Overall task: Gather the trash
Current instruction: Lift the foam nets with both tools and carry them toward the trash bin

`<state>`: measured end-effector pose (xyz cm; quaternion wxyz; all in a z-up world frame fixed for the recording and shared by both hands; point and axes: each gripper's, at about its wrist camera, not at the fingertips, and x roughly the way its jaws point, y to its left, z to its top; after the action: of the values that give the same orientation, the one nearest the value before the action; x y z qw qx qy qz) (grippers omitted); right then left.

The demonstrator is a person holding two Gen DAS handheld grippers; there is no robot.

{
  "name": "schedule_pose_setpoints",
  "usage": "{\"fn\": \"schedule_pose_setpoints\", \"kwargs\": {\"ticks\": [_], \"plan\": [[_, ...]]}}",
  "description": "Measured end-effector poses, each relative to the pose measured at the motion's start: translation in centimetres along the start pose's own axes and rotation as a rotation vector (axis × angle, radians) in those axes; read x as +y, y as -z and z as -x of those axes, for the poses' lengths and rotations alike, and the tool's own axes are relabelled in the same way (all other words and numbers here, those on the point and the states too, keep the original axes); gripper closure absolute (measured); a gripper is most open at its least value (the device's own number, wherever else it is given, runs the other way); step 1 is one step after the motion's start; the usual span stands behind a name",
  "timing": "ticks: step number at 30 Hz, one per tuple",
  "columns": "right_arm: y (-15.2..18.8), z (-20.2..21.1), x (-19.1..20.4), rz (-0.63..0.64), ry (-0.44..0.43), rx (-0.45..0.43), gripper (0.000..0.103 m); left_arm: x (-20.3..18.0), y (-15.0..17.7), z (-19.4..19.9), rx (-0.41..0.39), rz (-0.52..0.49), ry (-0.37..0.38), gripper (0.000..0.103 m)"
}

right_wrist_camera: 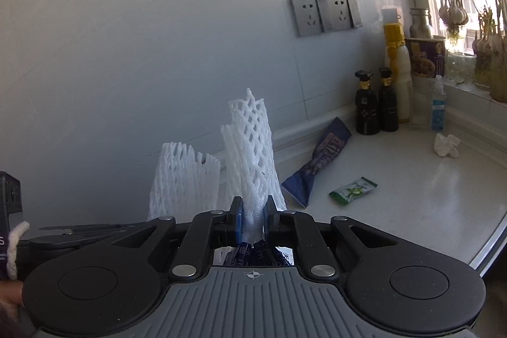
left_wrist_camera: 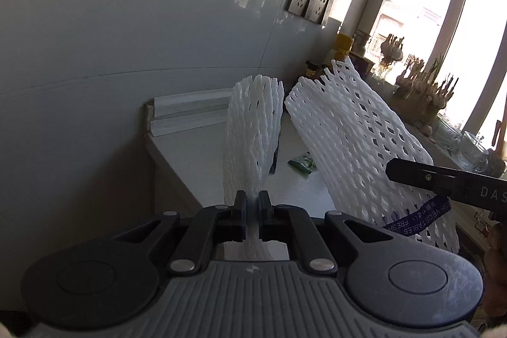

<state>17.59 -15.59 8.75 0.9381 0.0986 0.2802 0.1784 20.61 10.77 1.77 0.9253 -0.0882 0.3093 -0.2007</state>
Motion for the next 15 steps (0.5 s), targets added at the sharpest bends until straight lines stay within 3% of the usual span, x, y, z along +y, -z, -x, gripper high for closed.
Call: {"fn": "schedule_pose_setpoints", "kwargs": {"ticks": [15], "plan": [[10.2, -6.9, 7.7, 0.061, -0.100, 0.121, 0.092, 6.5, 8.0, 0.8, 0.030, 0.118, -0.086, 0.097]]}}
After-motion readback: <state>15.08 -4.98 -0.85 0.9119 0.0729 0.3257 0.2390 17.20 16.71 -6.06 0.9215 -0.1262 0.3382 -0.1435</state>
